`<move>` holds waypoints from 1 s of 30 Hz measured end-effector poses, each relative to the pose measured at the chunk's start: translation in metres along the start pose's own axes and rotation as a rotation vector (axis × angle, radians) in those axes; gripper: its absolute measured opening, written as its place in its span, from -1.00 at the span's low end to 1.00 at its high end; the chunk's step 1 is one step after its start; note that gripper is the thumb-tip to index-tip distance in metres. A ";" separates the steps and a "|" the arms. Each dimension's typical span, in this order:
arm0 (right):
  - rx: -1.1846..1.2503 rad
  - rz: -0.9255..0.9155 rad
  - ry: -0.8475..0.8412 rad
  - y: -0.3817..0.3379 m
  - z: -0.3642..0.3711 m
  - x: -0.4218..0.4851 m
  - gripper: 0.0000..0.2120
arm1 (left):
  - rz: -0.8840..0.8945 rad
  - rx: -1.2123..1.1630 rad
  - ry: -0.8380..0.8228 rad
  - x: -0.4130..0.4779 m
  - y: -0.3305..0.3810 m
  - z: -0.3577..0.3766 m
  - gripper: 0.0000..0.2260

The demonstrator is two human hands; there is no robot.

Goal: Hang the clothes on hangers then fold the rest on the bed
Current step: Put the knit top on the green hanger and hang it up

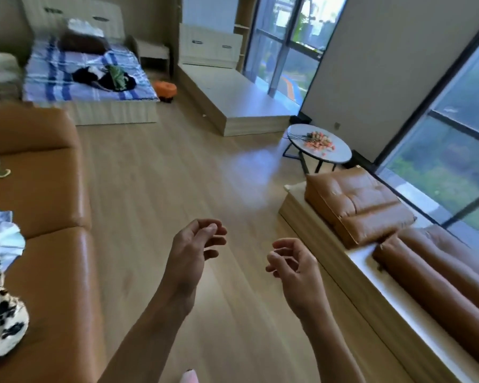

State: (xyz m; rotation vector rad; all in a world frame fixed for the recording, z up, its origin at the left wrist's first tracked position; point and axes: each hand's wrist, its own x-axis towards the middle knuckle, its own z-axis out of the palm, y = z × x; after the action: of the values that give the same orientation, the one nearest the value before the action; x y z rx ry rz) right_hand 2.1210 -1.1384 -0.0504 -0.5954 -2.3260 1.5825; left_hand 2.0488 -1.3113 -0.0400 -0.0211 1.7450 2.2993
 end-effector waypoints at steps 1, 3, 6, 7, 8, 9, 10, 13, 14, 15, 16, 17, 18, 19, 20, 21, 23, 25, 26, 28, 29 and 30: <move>-0.007 -0.025 -0.024 -0.008 0.012 0.032 -0.91 | 0.021 -0.014 0.032 0.028 0.007 -0.007 -0.82; 0.005 -0.063 -0.025 -0.020 0.025 0.072 -0.91 | 0.043 -0.004 0.038 0.061 0.019 -0.011 -0.83; 0.055 -0.087 -0.096 -0.031 0.071 0.130 -0.90 | 0.064 -0.001 0.125 0.102 0.034 -0.032 -0.85; 0.078 -0.092 -0.140 -0.035 0.091 0.148 -0.90 | 0.079 0.001 0.157 0.115 0.039 -0.041 -0.86; 0.098 -0.095 -0.196 -0.041 0.112 0.164 -0.90 | 0.087 0.003 0.191 0.127 0.043 -0.051 -0.85; 0.110 -0.101 -0.261 -0.045 0.133 0.178 -0.90 | 0.085 0.009 0.229 0.137 0.046 -0.061 -0.83; 0.121 -0.100 -0.339 -0.049 0.159 0.194 -0.90 | 0.079 0.009 0.283 0.148 0.047 -0.075 -0.79; 0.156 -0.104 -0.506 -0.058 0.226 0.230 -0.88 | 0.074 0.010 0.411 0.175 0.053 -0.108 -0.73; 0.166 -0.113 -0.550 -0.063 0.248 0.242 -0.87 | 0.080 0.006 0.454 0.187 0.055 -0.118 -0.74; 0.177 -0.125 -0.599 -0.067 0.270 0.256 -0.86 | 0.086 -0.001 0.509 0.200 0.056 -0.130 -0.75; 0.182 -0.136 -0.655 -0.072 0.293 0.269 -0.86 | 0.088 -0.015 0.566 0.214 0.057 -0.141 -0.75; 0.186 -0.145 -0.698 -0.076 0.310 0.279 -0.86 | 0.092 -0.028 0.606 0.225 0.058 -0.151 -0.75; 0.186 -0.160 -0.741 -0.081 0.330 0.292 -0.87 | 0.100 -0.033 0.649 0.239 0.061 -0.161 -0.75; 0.185 -0.174 -0.785 -0.086 0.348 0.307 -0.87 | 0.107 -0.040 0.692 0.254 0.064 -0.170 -0.76; 0.183 -0.186 -0.830 -0.093 0.365 0.322 -0.88 | 0.112 -0.049 0.736 0.269 0.070 -0.179 -0.76; 0.187 -0.191 -0.870 -0.103 0.381 0.338 -0.88 | 0.120 -0.057 0.777 0.284 0.076 -0.186 -0.76; 0.182 -0.220 -0.953 -0.125 0.418 0.375 -0.88 | 0.146 -0.075 0.862 0.317 0.092 -0.204 -0.78; 0.174 -0.234 -1.018 -0.146 0.447 0.395 -0.88 | 0.158 -0.093 0.922 0.336 0.104 -0.216 -0.83; 0.184 -0.242 -1.056 -0.159 0.464 0.404 -0.89 | 0.182 -0.114 0.962 0.346 0.111 -0.224 -0.86; 0.195 -0.261 -1.135 -0.179 0.498 0.419 -0.90 | 0.214 -0.184 1.043 0.363 0.124 -0.239 -0.87; 0.190 -0.262 -1.177 -0.188 0.516 0.423 -0.91 | 0.219 -0.212 1.090 0.370 0.129 -0.248 -0.86; 0.195 -0.263 -1.218 -0.195 0.532 0.425 -0.91 | 0.224 -0.218 1.133 0.376 0.132 -0.258 -0.85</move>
State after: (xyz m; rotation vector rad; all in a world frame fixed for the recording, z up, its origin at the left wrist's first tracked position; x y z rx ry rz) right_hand 1.4788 -1.4361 -0.0707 0.9733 -2.6618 2.3393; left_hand 1.6210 -1.5169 -0.0497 -1.4847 1.9110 2.8626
